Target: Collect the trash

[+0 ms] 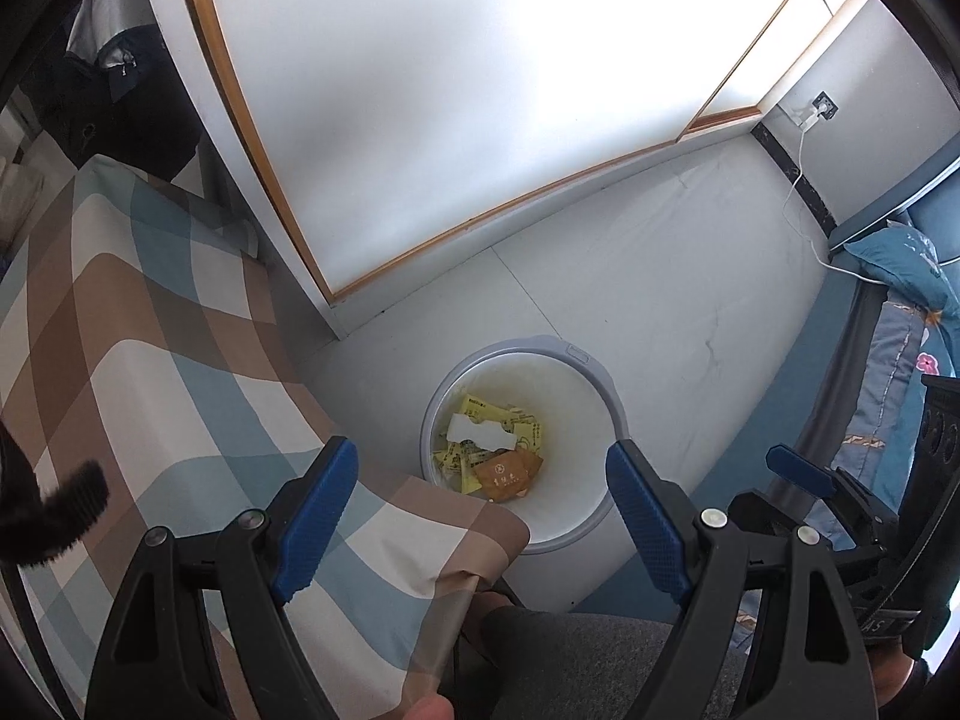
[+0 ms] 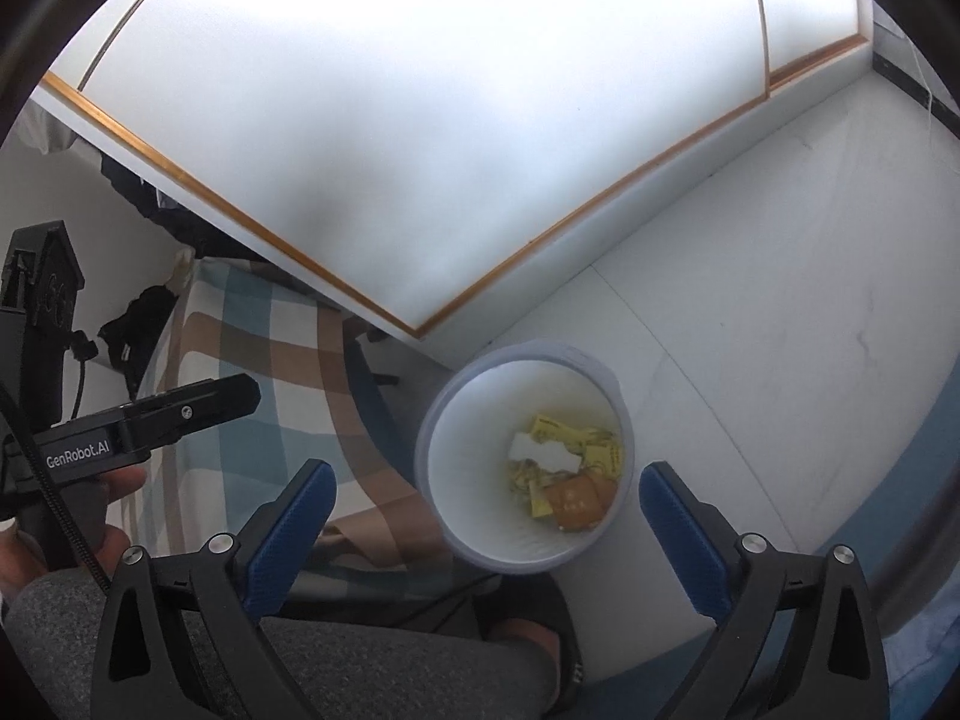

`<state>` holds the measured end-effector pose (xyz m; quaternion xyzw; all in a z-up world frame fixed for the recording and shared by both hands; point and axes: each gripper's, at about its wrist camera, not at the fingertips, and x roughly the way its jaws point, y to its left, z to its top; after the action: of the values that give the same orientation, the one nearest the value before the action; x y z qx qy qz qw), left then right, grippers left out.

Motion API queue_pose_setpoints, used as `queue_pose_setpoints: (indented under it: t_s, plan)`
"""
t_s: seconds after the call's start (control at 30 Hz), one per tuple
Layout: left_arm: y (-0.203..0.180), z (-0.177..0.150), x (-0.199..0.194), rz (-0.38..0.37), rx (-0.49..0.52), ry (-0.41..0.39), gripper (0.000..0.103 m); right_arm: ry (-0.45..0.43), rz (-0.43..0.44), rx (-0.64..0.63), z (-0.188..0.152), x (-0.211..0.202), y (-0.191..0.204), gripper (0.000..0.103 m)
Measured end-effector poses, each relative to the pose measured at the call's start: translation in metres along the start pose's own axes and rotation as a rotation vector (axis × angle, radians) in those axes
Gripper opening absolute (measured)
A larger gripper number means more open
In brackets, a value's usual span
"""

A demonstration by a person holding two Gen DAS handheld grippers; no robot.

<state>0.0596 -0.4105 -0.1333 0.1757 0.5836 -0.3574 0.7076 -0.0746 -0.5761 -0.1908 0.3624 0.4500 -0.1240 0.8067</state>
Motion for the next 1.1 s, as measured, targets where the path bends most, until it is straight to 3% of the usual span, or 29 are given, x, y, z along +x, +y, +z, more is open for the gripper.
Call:
queue_pose_setpoints:
  t_s: [1.1]
  plan:
    - [-0.003,-0.006,-0.012,0.051,0.006,-0.025,0.082,-0.031,-0.014,-0.024,0.003,-0.013,0.006,0.102]
